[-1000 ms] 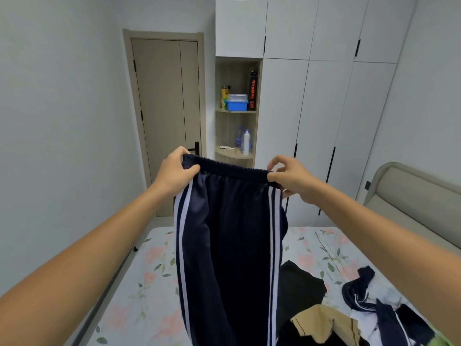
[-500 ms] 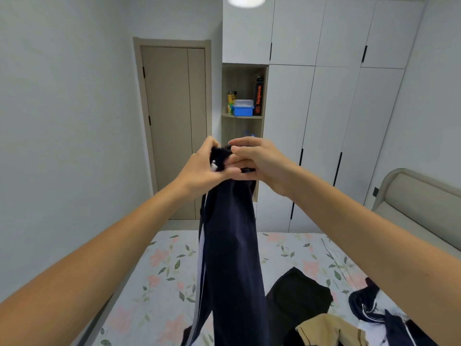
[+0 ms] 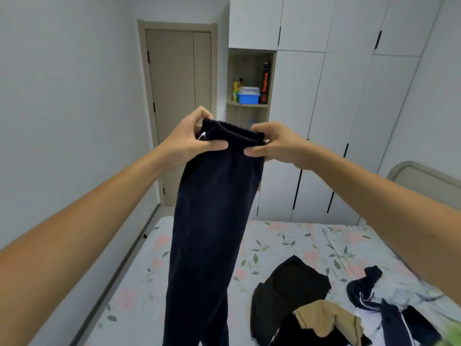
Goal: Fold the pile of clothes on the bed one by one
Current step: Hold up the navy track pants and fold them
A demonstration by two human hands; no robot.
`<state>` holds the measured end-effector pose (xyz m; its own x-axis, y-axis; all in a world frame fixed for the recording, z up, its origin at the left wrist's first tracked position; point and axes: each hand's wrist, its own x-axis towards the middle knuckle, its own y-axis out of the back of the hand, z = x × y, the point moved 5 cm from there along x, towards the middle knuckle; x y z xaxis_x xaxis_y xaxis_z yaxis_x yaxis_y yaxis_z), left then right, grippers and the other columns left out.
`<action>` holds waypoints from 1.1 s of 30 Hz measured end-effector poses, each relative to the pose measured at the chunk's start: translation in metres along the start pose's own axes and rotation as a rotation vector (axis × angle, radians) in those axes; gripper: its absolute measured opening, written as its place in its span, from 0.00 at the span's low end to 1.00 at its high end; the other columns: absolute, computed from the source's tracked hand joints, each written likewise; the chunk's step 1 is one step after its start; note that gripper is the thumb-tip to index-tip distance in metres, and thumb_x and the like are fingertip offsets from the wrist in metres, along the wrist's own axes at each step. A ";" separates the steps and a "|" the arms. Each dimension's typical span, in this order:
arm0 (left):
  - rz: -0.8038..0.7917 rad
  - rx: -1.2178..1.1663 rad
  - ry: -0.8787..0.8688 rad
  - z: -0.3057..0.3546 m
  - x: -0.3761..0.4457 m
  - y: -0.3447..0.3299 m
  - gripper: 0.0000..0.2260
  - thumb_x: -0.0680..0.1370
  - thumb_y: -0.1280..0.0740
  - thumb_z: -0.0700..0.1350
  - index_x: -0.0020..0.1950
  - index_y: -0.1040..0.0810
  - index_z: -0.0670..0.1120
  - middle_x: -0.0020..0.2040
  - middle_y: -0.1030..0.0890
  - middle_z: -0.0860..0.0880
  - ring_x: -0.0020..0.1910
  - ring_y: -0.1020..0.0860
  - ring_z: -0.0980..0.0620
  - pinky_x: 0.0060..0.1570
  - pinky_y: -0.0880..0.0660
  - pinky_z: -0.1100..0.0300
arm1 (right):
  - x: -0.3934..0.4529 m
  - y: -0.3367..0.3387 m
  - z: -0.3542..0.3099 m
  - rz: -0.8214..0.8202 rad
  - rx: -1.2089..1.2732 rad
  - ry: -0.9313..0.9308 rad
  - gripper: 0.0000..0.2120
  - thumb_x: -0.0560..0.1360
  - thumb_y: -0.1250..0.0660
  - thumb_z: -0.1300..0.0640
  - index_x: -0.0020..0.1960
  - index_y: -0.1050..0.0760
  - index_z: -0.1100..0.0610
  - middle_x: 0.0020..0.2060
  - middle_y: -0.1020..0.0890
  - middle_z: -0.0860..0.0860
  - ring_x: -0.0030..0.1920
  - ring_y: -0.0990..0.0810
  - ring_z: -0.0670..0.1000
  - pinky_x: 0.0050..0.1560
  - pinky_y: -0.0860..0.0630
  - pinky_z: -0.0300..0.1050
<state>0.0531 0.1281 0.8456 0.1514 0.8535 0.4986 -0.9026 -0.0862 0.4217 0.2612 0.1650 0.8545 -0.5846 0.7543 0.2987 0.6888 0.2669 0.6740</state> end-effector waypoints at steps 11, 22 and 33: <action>0.167 -0.032 -0.007 -0.008 -0.008 0.013 0.25 0.75 0.21 0.47 0.65 0.30 0.44 0.57 0.17 0.43 0.50 0.15 0.52 0.47 0.16 0.55 | 0.013 -0.018 0.014 0.131 0.296 -0.035 0.28 0.75 0.22 0.57 0.72 0.28 0.54 0.63 0.19 0.53 0.62 0.17 0.54 0.62 0.18 0.56; 0.163 -0.240 0.255 -0.053 -0.038 0.012 0.20 0.76 0.23 0.54 0.64 0.19 0.47 0.57 0.13 0.51 0.56 0.15 0.51 0.56 0.17 0.54 | 0.024 -0.040 -0.009 0.276 0.293 -0.024 0.16 0.79 0.26 0.53 0.66 0.21 0.55 0.58 0.15 0.50 0.59 0.16 0.51 0.63 0.18 0.54; 0.267 -0.499 0.151 -0.063 -0.056 0.021 0.15 0.76 0.23 0.42 0.60 0.17 0.37 0.55 0.13 0.42 0.53 0.14 0.45 0.55 0.17 0.50 | 0.000 -0.082 0.010 0.337 0.463 -0.101 0.15 0.79 0.25 0.51 0.61 0.17 0.59 0.56 0.13 0.54 0.59 0.14 0.54 0.64 0.19 0.57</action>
<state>-0.0001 0.1109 0.7785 -0.1333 0.9024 0.4097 -0.9877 -0.0869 -0.1298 0.2089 0.1492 0.7926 -0.2728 0.8906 0.3639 0.9587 0.2199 0.1804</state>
